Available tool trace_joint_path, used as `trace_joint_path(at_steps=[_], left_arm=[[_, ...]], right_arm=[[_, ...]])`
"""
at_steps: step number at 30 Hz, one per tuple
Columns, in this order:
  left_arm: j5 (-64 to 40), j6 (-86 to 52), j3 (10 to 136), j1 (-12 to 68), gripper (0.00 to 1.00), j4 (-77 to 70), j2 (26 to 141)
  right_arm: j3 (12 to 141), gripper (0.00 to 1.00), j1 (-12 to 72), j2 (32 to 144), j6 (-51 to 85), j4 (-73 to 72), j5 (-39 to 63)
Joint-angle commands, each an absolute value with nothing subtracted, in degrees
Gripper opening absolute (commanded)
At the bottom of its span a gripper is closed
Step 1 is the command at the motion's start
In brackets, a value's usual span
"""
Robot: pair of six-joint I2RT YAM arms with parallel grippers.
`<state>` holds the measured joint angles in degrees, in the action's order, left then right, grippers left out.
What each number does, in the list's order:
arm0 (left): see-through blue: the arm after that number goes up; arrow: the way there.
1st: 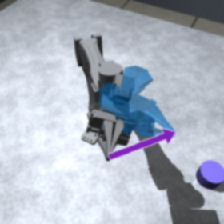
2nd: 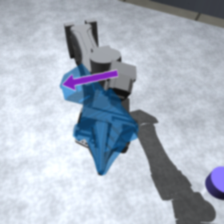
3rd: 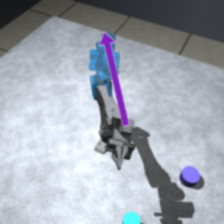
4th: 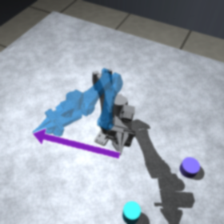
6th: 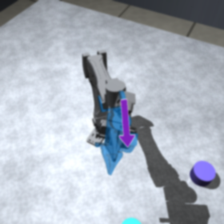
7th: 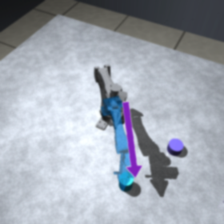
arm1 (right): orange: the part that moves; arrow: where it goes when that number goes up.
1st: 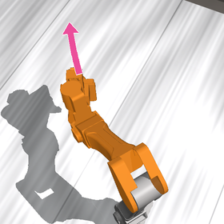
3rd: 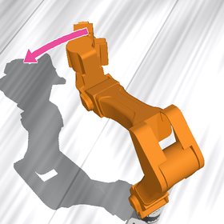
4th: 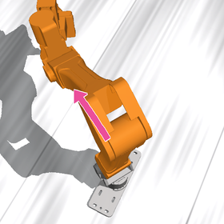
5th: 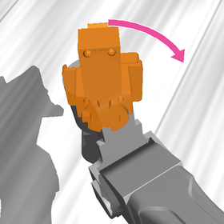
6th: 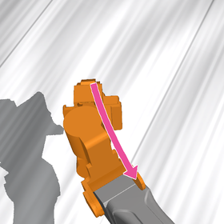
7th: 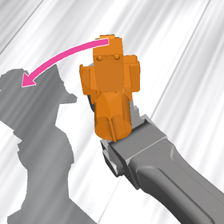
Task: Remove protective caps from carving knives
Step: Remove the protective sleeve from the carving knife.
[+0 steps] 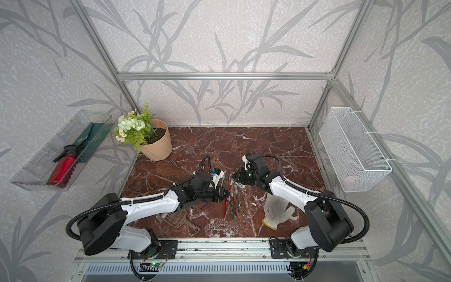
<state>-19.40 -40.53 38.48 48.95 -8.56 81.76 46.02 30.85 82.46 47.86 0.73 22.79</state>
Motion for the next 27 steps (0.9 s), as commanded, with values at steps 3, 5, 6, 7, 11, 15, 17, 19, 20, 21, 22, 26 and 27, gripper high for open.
trace_joint_path(at_steps=[3, 5, 6, 7, 11, 15, 17, 19, 20, 21, 22, 26, 27], left_arm=[[-21.62, -39.31, 39.01, 49.31, 0.06, -5.98, 81.83], [-21.71, -39.29, 39.2, 49.31, 0.06, -5.74, 81.98], [-21.79, -39.29, 39.29, 49.31, 0.06, -5.71, 82.09], [-21.85, -39.2, 39.42, 49.33, 0.06, -5.64, 82.16], [-21.97, -39.03, 39.71, 49.31, 0.06, -5.45, 82.19], [-22.06, -38.85, 39.9, 49.31, 0.06, -5.27, 82.32], [-22.19, -38.72, 39.98, 49.31, 0.06, -4.94, 82.4], [-22.24, -38.67, 39.95, 49.31, 0.06, -4.94, 82.42], [-22.31, -38.72, 39.99, 49.34, 0.06, -4.95, 82.29], [-22.26, -38.68, 39.97, 49.33, 0.06, -4.93, 82.31], [-22.24, -38.67, 39.9, 49.31, 0.06, -4.92, 82.27], [-22.32, -38.67, 39.81, 49.39, 0.06, -5.01, 82.35], [-22.28, -38.67, 39.81, 49.38, 0.06, -5.01, 82.48]], right_arm=[[48.93, 0.12, 28.77, 81.91, 46.45, -0.63, 20.54], [49.21, 0.12, 28.4, 81.93, 46.23, -0.46, 20.65], [49.33, 0.12, 28.16, 82.0, 46.29, -0.31, 20.73], [49.48, 0.12, 28.05, 82.0, 46.19, -0.26, 20.85], [49.77, 0.12, 27.7, 81.91, 45.97, -0.1, 21.01], [49.91, 0.11, 27.56, 81.91, 45.97, -0.13, 21.15], [49.99, 0.11, 27.5, 81.91, 46.0, -0.05, 21.09], [50.01, 0.1, 27.42, 81.89, 46.06, -0.11, 21.02], [50.02, 0.1, 27.28, 81.84, 46.04, -0.11, 21.01], [50.01, 0.1, 27.31, 81.89, 46.13, -0.17, 21.01], [50.05, 0.1, 27.25, 81.87, 46.07, -0.24, 21.01], [50.16, 0.1, 26.98, 81.91, 46.07, -0.43, 20.87], [50.19, 0.1, 26.89, 81.93, 46.1, -0.5, 20.83]])
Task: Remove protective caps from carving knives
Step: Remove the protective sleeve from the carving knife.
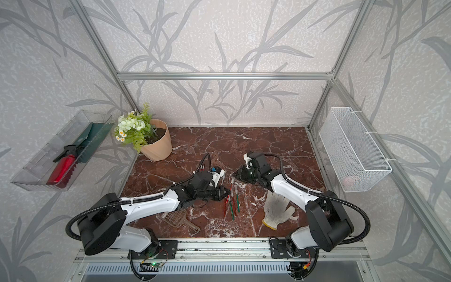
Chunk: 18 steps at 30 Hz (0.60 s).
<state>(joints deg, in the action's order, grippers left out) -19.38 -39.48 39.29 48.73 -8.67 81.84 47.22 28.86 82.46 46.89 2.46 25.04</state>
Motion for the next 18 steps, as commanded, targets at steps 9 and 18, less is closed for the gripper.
trace_joint_path(at_steps=[9, 18], left_arm=[[-22.59, -38.85, 39.52, 49.42, 0.06, -5.54, 82.88], [-22.61, -39.14, 39.05, 49.44, 0.06, -5.98, 82.6]], right_arm=[[50.34, 0.1, 25.81, 81.83, 46.08, -1.08, 20.92], [50.36, 0.1, 24.95, 82.09, 46.2, -1.93, 20.83]])
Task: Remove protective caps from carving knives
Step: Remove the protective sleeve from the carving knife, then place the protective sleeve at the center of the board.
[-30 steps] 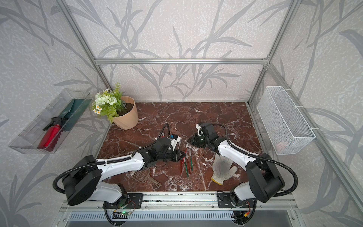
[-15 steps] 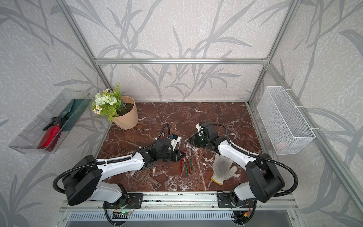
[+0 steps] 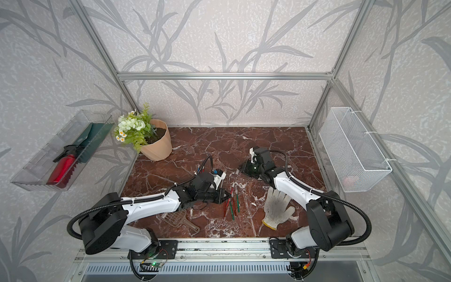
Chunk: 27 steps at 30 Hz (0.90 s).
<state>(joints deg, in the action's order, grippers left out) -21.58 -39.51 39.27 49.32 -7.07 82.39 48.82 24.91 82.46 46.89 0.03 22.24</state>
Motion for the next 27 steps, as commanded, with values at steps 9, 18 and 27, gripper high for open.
trace_joint_path(at_steps=[9, 18, 27], left_arm=[[-20.86, -39.68, 38.16, 49.39, 0.06, -5.85, 81.23], [-17.14, -41.71, 36.06, 48.7, 0.06, -6.95, 77.97], [-14.83, -42.98, 33.43, 47.84, 0.06, -9.89, 73.61]], right_arm=[[50.45, 0.1, 23.57, 81.27, 44.14, 0.22, 20.83], [50.53, 0.11, 19.61, 76.35, 33.26, 12.8, 18.59], [52.87, 0.11, 15.74, 75.64, 23.33, 27.62, 12.31]])
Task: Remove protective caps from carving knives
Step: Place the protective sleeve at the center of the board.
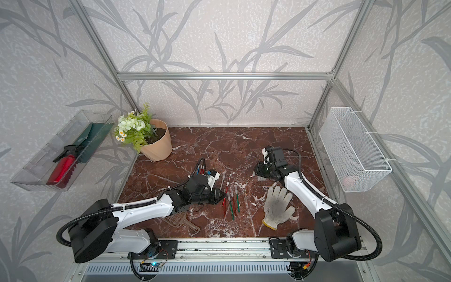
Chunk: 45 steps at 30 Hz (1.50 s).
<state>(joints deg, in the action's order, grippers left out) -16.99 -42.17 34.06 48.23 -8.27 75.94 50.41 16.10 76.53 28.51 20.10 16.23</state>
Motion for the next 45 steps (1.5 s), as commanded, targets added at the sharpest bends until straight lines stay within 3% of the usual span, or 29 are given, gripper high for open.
trace_joint_path(at_steps=[1, 23, 45], left_arm=[[-14.74, -42.98, 33.11, 47.74, 0.06, -9.98, 72.95], [-10.32, -36.22, 36.63, 44.94, 0.06, 4.23, 60.38], [-9.26, -36.81, 34.93, 44.12, 0.06, 5.45, 57.67]], right_arm=[[53.45, 0.11, 15.65, 76.1, 22.51, 28.98, 10.97], [65.56, 0.12, 13.11, 92.07, 14.54, 43.59, 1.06], [71.15, 0.12, 10.72, 105.54, 13.41, 41.72, 0.26]])
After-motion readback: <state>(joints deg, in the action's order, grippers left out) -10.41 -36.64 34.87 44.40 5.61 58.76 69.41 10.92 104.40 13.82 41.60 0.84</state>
